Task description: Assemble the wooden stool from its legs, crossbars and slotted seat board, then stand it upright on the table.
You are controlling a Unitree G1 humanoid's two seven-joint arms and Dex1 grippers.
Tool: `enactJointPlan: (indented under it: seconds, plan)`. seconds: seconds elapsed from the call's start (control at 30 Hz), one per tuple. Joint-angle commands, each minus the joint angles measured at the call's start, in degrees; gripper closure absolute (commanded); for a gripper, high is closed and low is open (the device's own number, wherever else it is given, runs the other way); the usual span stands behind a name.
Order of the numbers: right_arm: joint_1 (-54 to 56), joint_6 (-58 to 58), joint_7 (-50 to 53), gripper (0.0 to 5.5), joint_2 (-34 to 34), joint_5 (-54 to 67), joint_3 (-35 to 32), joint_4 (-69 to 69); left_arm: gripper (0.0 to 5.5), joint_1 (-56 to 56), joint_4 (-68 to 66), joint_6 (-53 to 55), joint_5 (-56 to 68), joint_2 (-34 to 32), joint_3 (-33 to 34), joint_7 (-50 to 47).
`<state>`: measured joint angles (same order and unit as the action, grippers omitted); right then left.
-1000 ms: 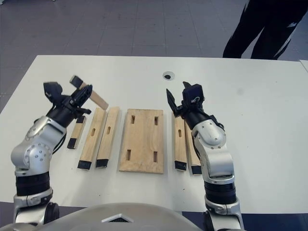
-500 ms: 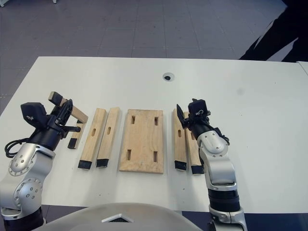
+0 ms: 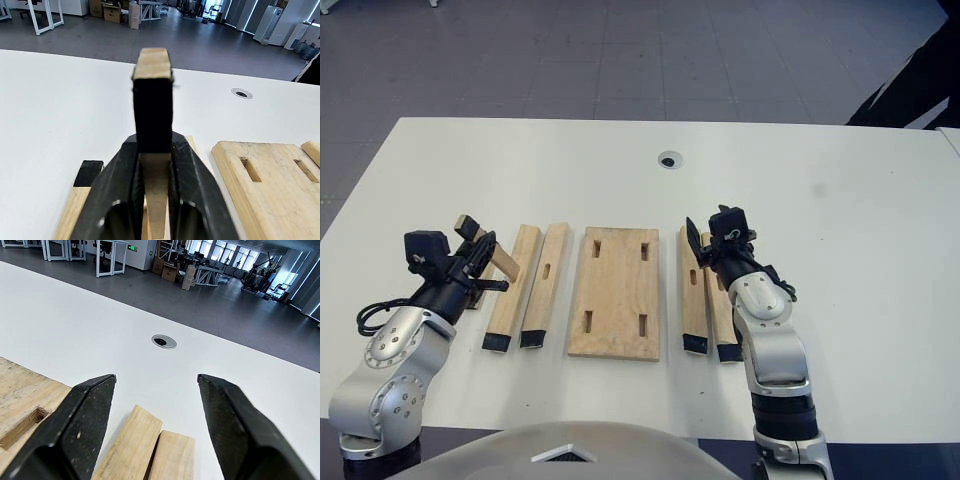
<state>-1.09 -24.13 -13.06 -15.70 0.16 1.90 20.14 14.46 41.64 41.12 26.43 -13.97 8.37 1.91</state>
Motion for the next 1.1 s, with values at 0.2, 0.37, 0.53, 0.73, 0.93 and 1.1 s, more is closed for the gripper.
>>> enactJointPlan:
  seconds: [0.2, 0.37, 0.53, 0.73, 0.93, 1.1]
  plan:
    - [-0.12, 0.21, -0.27, 2.50, -0.35, -0.26, 0.02, 0.40, 5.08, 0.37, -0.84, -0.48, -2.59, -0.45, 0.31, 0.50]
    - [0.30, 0.27, -0.34, 2.50, -0.32, -0.26, 0.17, 0.33, 5.08, 0.87, -1.40, -0.97, -3.14, 0.37, -0.21, 0.89]
    - [0.26, 0.23, -0.39, 2.50, -0.36, -0.23, 0.16, 0.51, 5.08, 1.11, -2.47, -1.60, -3.78, 0.70, -0.51, 1.05]
    - [0.34, 0.23, -0.28, 2.50, -0.28, -0.28, 0.17, 0.61, 5.08, 1.20, -4.80, -2.58, -5.44, 1.06, -2.33, 0.94]
    - [0.41, 0.35, -0.04, 2.50, -0.05, -0.50, 0.47, 0.55, 5.08, -2.56, -10.38, -0.99, -5.54, 3.09, -4.82, 0.48]
    - [0.16, 0.25, 0.26, 2.50, -0.25, -0.33, -0.17, 0.66, 5.08, 1.61, -8.06, 5.09, -8.34, -1.26, -6.60, 0.26]
